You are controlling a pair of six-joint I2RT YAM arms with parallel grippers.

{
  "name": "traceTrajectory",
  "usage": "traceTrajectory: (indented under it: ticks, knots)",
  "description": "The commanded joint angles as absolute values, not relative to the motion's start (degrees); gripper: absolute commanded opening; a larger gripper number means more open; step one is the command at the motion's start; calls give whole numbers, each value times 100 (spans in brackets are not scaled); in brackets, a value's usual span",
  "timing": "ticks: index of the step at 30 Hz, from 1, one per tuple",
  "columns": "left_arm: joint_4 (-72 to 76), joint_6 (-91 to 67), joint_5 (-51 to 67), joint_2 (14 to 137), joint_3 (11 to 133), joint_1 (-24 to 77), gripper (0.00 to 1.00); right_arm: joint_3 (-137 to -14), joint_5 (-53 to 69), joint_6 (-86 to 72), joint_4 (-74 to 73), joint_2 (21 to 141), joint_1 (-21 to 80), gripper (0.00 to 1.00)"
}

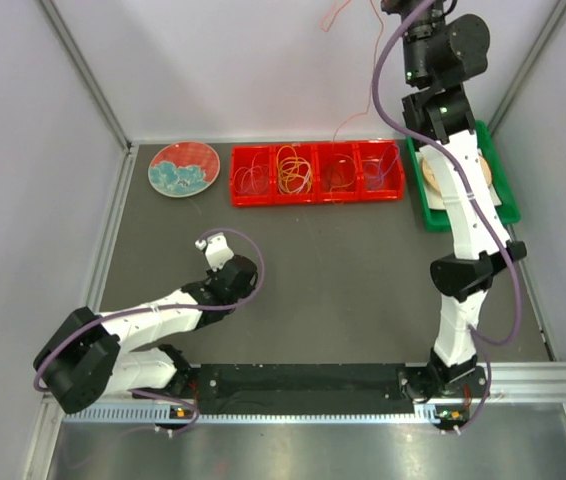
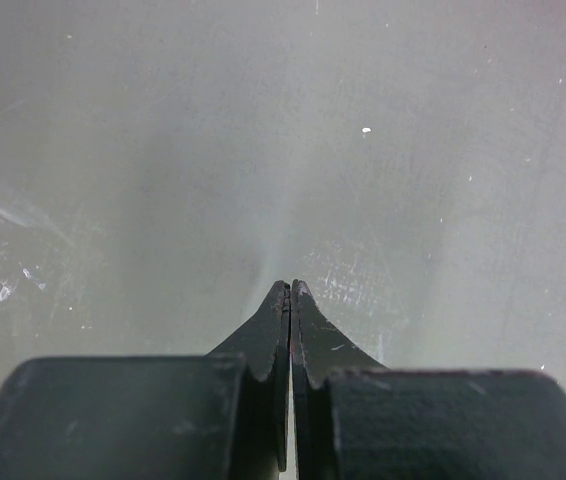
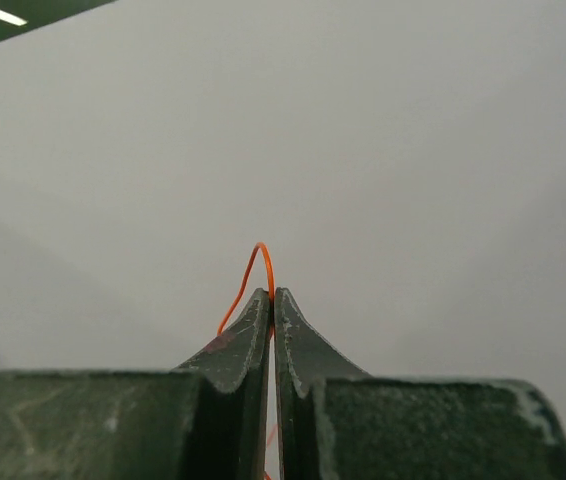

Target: Untangle the cables

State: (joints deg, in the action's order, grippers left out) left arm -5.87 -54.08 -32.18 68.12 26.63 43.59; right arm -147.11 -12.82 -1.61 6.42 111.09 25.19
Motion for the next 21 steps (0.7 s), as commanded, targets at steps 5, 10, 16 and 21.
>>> traceTrajectory:
  ticks: [5, 10, 16, 21]
  knots:
    - [-334, -5467, -3340, 6820, 2619, 4351, 0, -14458, -1196, -299, 985, 11908, 2145, 0]
    - [-325, -5475, -3357, 6838, 2628, 4351, 0, -14388, -1169, -528, 949, 12155, 1969, 0]
    - [-316, -5476, -3357, 6855, 2637, 4342, 0, -13854, -1397, -483, 826, 12138, 1960, 0]
    - [-325, -5458, -3357, 6873, 2646, 4342, 0, -12396, -1371, -702, 1160, 11445, 1960, 0]
